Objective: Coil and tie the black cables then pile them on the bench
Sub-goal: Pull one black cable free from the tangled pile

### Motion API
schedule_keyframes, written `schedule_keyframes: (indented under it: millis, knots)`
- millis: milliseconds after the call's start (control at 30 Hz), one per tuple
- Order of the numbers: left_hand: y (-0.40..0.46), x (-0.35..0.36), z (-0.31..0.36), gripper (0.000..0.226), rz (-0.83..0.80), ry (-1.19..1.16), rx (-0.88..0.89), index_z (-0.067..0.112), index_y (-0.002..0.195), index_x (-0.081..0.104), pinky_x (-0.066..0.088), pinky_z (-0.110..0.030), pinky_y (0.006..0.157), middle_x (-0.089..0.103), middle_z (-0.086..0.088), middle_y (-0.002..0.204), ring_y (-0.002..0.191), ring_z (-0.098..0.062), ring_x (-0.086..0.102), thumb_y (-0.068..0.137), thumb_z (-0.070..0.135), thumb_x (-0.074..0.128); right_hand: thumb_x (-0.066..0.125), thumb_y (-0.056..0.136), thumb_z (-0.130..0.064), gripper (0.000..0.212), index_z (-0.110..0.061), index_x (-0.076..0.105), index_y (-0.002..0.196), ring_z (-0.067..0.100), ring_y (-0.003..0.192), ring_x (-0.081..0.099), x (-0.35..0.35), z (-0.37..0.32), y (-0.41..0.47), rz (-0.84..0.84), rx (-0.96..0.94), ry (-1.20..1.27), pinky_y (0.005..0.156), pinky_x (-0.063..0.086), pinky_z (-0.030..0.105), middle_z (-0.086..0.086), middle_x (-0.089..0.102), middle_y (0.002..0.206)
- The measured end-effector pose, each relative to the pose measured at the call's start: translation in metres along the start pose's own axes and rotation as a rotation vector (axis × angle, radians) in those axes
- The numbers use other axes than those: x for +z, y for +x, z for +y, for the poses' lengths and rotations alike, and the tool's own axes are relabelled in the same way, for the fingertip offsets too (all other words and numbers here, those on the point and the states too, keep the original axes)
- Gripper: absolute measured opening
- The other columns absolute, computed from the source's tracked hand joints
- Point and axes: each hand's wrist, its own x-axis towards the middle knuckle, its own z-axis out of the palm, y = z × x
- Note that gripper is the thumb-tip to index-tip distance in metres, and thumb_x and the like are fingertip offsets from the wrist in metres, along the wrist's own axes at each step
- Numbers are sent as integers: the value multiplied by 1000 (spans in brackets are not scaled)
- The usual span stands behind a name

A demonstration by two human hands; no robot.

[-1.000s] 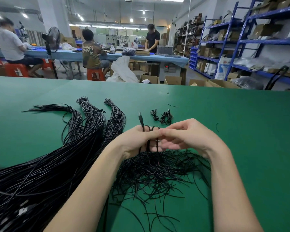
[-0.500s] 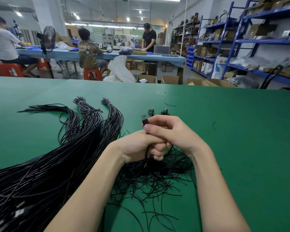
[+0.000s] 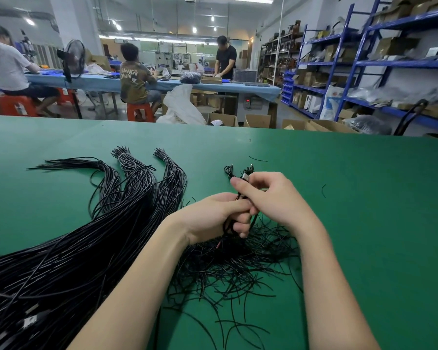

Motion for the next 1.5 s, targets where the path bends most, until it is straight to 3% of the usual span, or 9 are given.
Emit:
schedule_keyframes:
  millis: [200, 367, 567, 733, 867, 1000, 1167, 1367, 1500]
  knots:
    - [3, 1, 1, 30, 119, 76, 26, 9, 85, 49, 52, -25, 72, 49, 0, 75, 75, -14, 52, 109, 23, 39, 72, 88, -55, 45, -15, 67, 69, -1, 51, 52, -3, -4, 3, 158, -11, -149, 53, 41, 11, -5, 67, 55]
    - [2, 0, -3, 33, 58, -94, -63, 3, 106, 53, 59, -52, 87, 65, -20, 113, 111, -42, 67, 109, 33, 40, 72, 92, -47, 27, -25, 74, 78, -5, 59, 64, -7, -3, 1, 87, -10, -36, 55, 43, 9, -11, 72, 60]
    - [4, 0, -6, 25, 145, -128, -21, 15, 92, 44, 56, -31, 64, 73, -26, 104, 85, -31, 72, 110, 29, 36, 75, 91, -33, 6, -30, 80, 90, 9, 85, 70, -16, 8, 1, 18, -8, -18, 80, 54, 26, -15, 77, 82]
    - [7, 0, -6, 23, 167, -93, -12, 5, 106, 54, 47, -27, 59, 68, -10, 81, 69, -18, 60, 110, 21, 37, 80, 87, -21, 6, -27, 82, 89, 4, 60, 65, -6, 12, 4, 91, -23, 132, 59, 47, 15, -9, 77, 75]
    - [6, 0, -6, 23, 161, -88, -16, 4, 100, 59, 60, -38, 73, 59, -2, 77, 76, -22, 68, 108, 19, 44, 82, 85, -16, 7, -23, 83, 85, 3, 49, 56, 1, 15, 5, 97, -24, 211, 51, 45, 15, -4, 75, 68]
    - [4, 2, -5, 22, 138, -141, -16, 8, 106, 61, 61, -38, 74, 71, -6, 85, 88, -33, 74, 109, 15, 40, 84, 82, -21, 6, -27, 82, 81, 3, 68, 72, 0, 20, 6, 138, -78, 118, 65, 51, 13, -12, 77, 73]
    - [1, -3, -3, 29, 112, -271, -41, 6, 129, 57, 59, -32, 64, 71, -15, 98, 81, -32, 73, 108, 9, 37, 84, 81, -22, 10, -31, 80, 79, 5, 62, 61, 10, 27, 9, 228, -250, 29, 59, 48, 13, -14, 74, 75]
    - [3, -7, -6, 18, 128, -305, -144, 6, 114, 49, 46, -24, 51, 58, -16, 87, 63, -22, 61, 106, 0, 34, 70, 80, -52, 17, -36, 70, 86, 11, 67, 55, 24, 40, 8, 281, -333, -171, 60, 48, 30, -16, 66, 81]
    - [6, -7, -9, 22, 126, -148, -156, 10, 98, 48, 35, -22, 54, 61, -6, 76, 63, -15, 49, 102, -5, 32, 71, 92, -41, 18, -32, 68, 77, -3, 49, 55, 25, 36, 10, 242, -164, 5, 46, 39, 9, -23, 60, 62]
